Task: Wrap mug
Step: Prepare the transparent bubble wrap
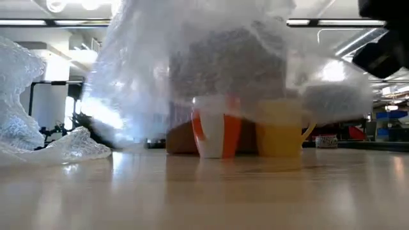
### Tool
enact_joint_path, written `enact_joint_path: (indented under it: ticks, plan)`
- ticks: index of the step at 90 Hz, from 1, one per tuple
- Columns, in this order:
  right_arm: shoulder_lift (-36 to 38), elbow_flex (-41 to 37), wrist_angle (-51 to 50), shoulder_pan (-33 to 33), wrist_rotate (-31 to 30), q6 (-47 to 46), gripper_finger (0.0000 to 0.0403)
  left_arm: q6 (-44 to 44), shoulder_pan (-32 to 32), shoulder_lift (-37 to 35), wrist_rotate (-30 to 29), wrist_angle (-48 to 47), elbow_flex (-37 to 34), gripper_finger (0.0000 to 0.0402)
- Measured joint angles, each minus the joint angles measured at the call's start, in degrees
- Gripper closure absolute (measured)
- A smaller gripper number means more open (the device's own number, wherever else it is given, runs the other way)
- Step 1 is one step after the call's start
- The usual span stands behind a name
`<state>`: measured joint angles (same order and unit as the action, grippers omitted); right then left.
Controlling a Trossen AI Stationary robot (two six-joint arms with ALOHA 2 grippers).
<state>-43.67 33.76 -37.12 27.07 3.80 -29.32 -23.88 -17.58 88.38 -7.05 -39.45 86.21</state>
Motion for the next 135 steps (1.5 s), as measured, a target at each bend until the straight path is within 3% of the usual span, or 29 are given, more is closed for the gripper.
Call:
enact_joint_path:
  ticks: [20,41,66,83,90,99,109,119,135]
  plan:
    - [1.87,-0.19,-3.08,-0.04,1.55,-1.06,0.0403,-2.14,-0.13,1.59,0.07,-1.14,-0.11,0.0401]
    - [-1.35,-1.78,-1.24,-0.07,-2.63,-0.58,0.0403,-2.24,0.43,5.26,0.50,2.20,-0.11,0.0387]
    - [-10.13,-9.64,25.60,-0.07,-9.04,7.33,0.0398,-1.35,0.92,6.02,2.58,6.37,-0.13,0.0272]
    - [-21.50,-13.76,40.95,-0.20,-21.35,12.84,0.0333,-0.38,0.85,6.53,2.60,6.79,-0.11,0.0228]
    - [-26.34,-14.36,45.54,-0.24,-24.84,14.05,0.0292,-0.01,0.87,7.19,2.62,6.48,-0.11,0.0225]
    - [-31.65,-13.81,50.16,-0.37,-24.46,16.86,0.0245,0.00,0.85,7.41,2.62,6.52,-0.11,0.0229]
    - [-36.51,-10.61,52.47,-0.79,-26.32,23.71,0.0217,-0.84,0.43,7.42,2.67,6.50,-0.11,0.0243]
    - [-41.61,-7.11,52.54,-2.68,-27.06,24.17,0.0223,-2.45,-0.80,7.43,2.67,6.73,-0.51,0.0259]
    - [-48.80,-3.69,45.26,-3.67,-20.95,17.85,0.0283,-9.94,-4.61,7.43,2.90,6.46,-4.75,0.0286]
